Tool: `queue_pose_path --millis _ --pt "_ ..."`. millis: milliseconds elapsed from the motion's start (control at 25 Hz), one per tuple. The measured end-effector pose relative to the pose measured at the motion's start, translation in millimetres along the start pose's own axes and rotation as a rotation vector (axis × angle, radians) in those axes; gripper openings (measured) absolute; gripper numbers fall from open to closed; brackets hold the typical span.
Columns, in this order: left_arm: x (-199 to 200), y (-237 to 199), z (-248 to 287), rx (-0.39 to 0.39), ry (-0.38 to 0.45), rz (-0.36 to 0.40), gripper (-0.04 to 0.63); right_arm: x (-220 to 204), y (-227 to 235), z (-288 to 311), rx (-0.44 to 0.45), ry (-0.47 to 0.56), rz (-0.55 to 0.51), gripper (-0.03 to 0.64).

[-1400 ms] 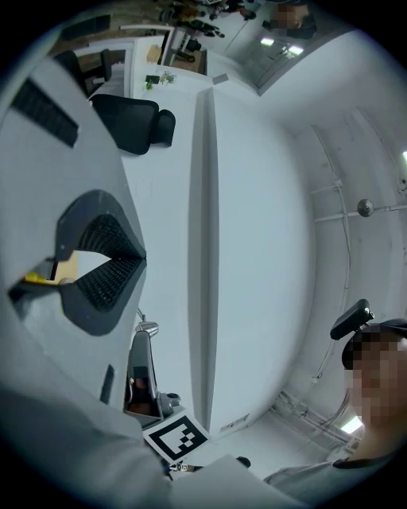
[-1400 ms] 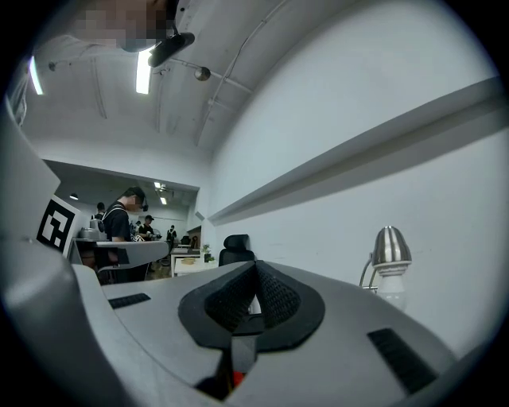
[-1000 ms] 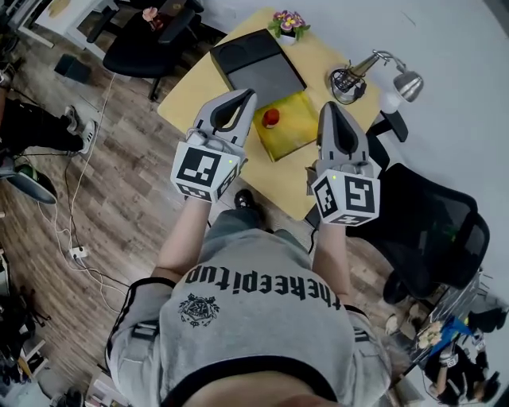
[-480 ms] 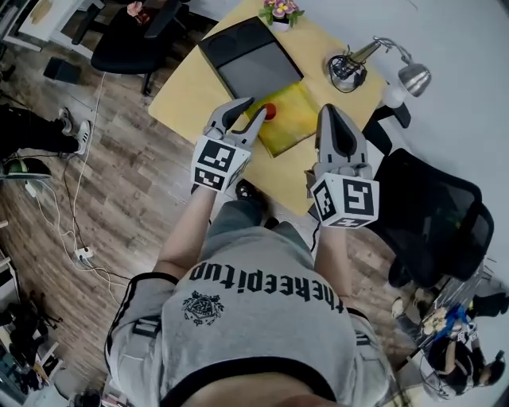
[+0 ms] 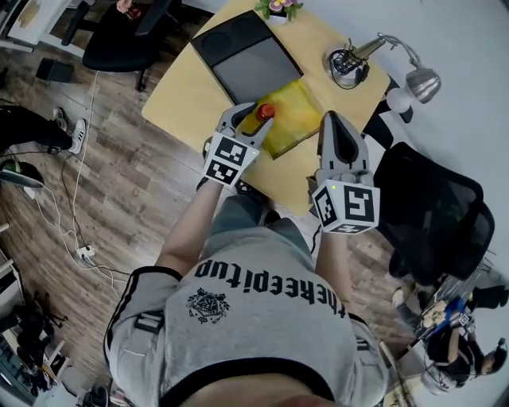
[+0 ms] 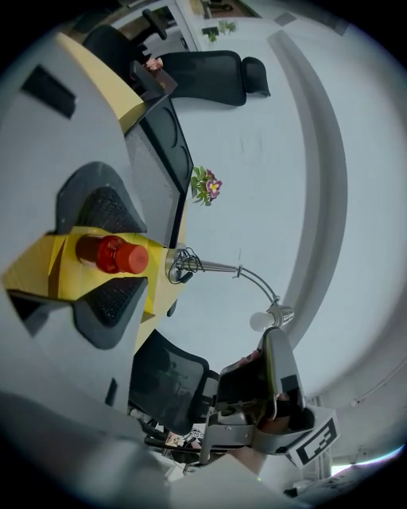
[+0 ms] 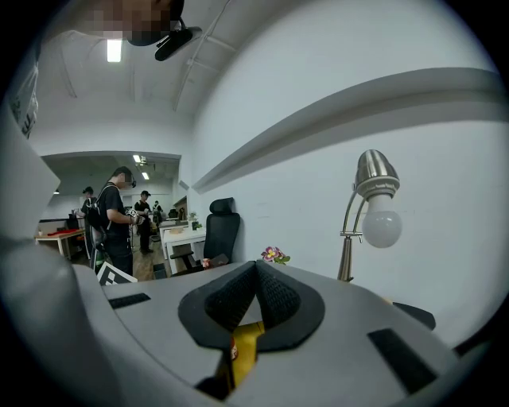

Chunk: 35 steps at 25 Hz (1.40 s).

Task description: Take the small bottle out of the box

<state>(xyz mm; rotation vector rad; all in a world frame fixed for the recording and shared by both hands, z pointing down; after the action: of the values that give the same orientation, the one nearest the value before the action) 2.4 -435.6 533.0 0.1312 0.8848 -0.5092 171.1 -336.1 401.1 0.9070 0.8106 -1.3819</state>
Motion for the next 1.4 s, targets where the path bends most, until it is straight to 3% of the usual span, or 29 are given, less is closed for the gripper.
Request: queue_pose_path --millis 560,1080,1400 --pt "-11 2 38 -0.009 -0.032 0.014 0.156 -12 12 7 -0.044 -0.042 0.03 0.002" --pt "-5 6 29 0.058 0.023 0.092 0.141 -15 9 3 -0.043 -0.037 0.03 0.002" --pt "13 9 3 0.064 0.084 0.063 0.141 -12 -1 -7 -0.02 -0.016 0.016 0.002"
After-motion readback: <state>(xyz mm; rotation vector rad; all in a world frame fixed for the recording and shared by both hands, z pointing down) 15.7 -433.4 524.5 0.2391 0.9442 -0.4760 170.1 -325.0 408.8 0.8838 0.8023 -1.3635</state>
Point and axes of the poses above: the fingertips, and each gripper's own axes: z forward along the fingers, y to its right, x out of its top, the point moved 10 cm from there along -z, backward along the fingers, and after that the axes turned 13 degrees about -y, right-handed, at the moved point
